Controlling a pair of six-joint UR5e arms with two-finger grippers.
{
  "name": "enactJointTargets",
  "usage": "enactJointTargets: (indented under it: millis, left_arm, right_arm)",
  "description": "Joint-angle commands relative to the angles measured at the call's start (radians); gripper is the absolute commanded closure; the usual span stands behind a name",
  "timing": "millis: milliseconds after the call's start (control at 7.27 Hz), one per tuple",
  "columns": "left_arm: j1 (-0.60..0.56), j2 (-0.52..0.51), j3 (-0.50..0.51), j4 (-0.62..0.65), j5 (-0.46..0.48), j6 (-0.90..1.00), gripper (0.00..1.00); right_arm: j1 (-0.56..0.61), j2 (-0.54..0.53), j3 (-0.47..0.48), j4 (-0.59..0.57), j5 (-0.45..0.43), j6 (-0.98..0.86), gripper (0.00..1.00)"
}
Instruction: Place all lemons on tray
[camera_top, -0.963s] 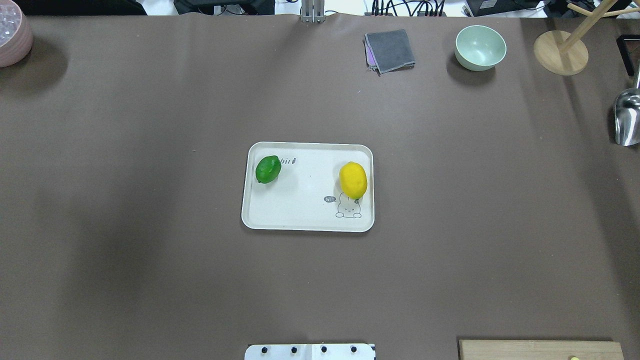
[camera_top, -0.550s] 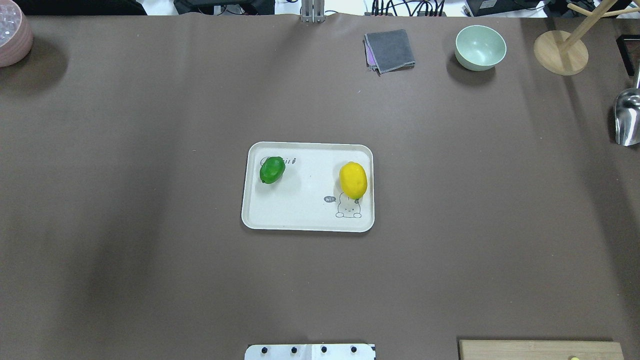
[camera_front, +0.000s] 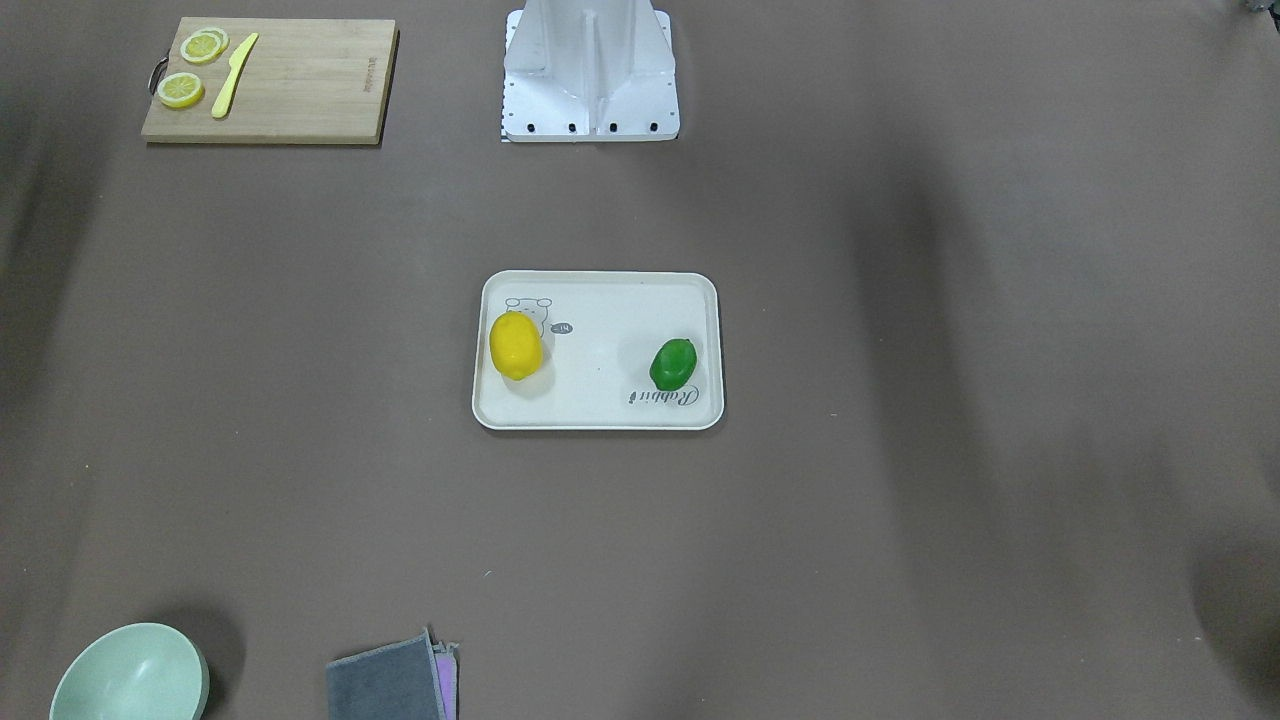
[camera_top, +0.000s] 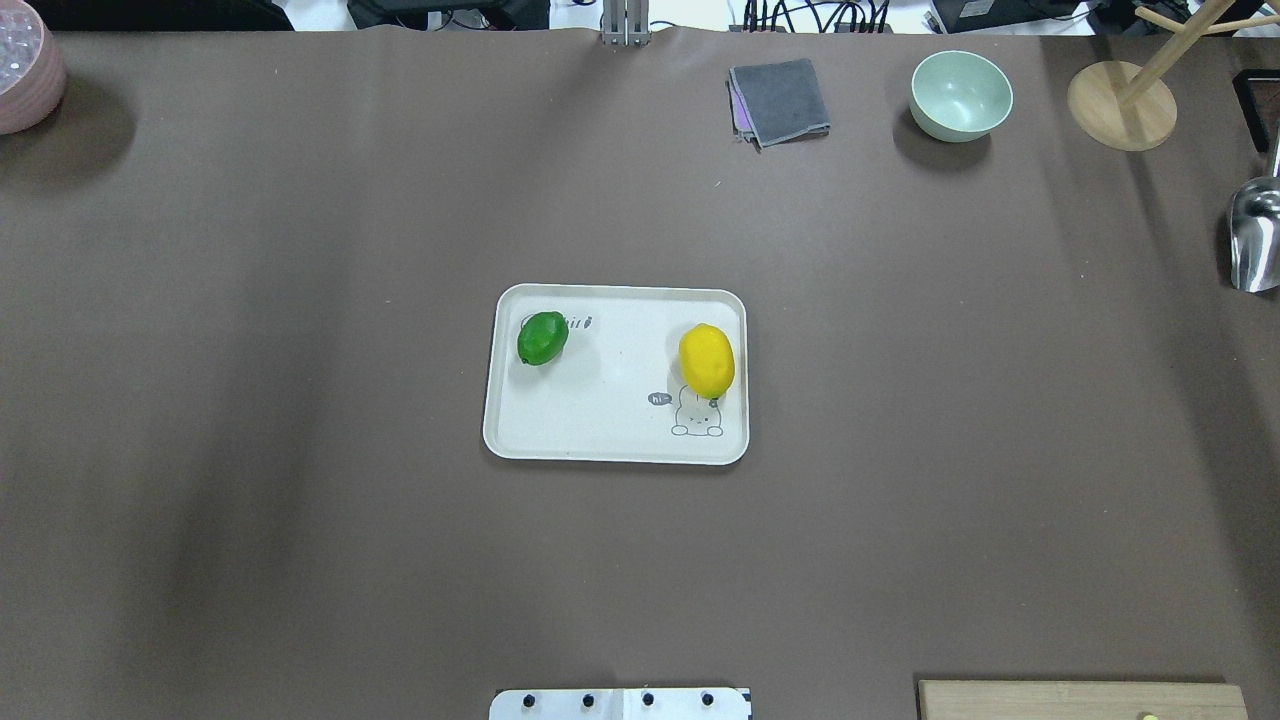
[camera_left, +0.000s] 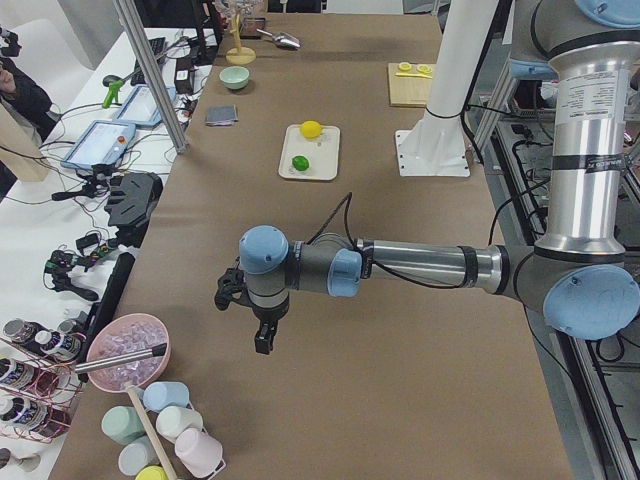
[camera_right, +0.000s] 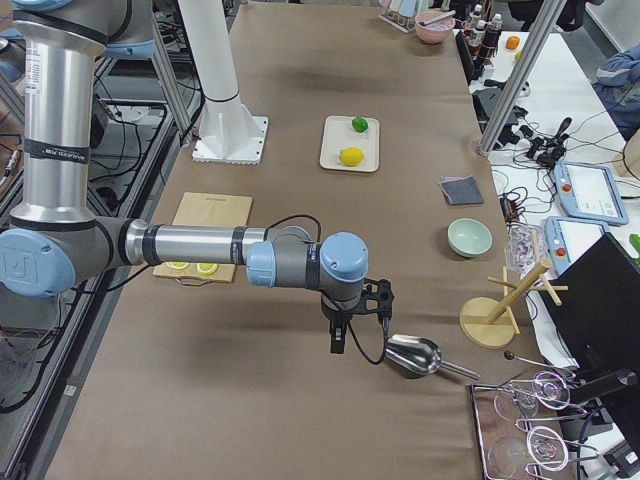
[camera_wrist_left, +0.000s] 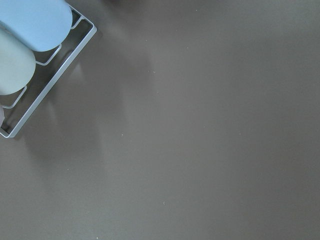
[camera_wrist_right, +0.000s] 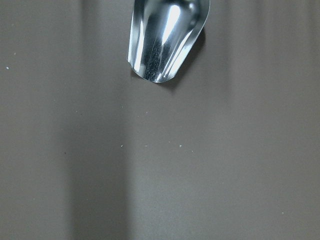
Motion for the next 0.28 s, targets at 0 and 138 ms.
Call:
enactJointTargets:
  millis: [0, 138]
  left_arm:
    - [-0.002, 0.001, 0.004, 0.003, -0.002, 0.000, 0.01]
    - [-0.002, 0.001, 0.003, 0.001, -0.002, 0.000, 0.01]
  right_arm:
    - [0.000, 0.003, 0.000, 0.000, -0.002, 0.000, 0.00]
    - [0.000, 0.004, 0.000, 0.000, -0.004, 0.000, 0.00]
